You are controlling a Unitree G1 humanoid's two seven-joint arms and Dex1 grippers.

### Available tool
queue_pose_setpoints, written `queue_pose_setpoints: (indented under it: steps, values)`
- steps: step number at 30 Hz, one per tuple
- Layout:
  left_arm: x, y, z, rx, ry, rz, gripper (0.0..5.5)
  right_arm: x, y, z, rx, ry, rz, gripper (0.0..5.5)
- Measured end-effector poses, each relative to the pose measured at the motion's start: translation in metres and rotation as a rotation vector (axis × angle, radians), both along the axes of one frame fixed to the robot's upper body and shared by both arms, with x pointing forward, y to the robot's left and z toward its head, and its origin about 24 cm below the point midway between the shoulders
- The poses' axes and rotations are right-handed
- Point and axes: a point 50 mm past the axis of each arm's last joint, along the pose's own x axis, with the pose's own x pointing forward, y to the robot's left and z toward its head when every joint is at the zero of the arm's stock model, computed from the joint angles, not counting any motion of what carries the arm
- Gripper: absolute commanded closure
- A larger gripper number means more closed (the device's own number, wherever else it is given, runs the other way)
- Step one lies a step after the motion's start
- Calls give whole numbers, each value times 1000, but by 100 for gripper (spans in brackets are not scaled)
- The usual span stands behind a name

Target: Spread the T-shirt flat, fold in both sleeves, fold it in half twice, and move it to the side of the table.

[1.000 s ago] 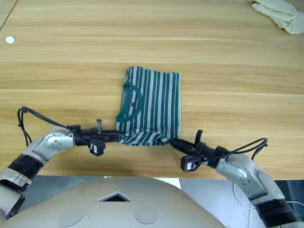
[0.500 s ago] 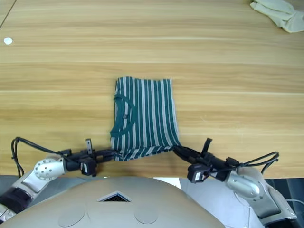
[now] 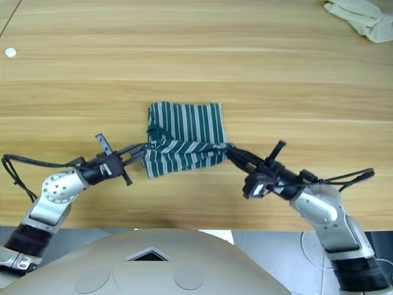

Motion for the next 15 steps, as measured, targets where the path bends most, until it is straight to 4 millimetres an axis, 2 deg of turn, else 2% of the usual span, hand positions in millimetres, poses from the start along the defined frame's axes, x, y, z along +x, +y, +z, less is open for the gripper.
queue_pose_setpoints:
  steps: [3, 7, 11, 15]
  values:
    - [25, -3, -1, 50, -14, 41, 550, 32, 3, 3, -8, -64, -39, 543]
    - [54, -7, -10, 104, -10, 97, 550, 61, 10, -6, -16, -80, -70, 543]
    - [72, -5, -20, 132, 6, 147, 550, 86, 21, -16, -38, -70, -80, 543]
    - [80, -2, -29, 146, 19, 195, 550, 104, 29, -25, -46, -63, -100, 543]
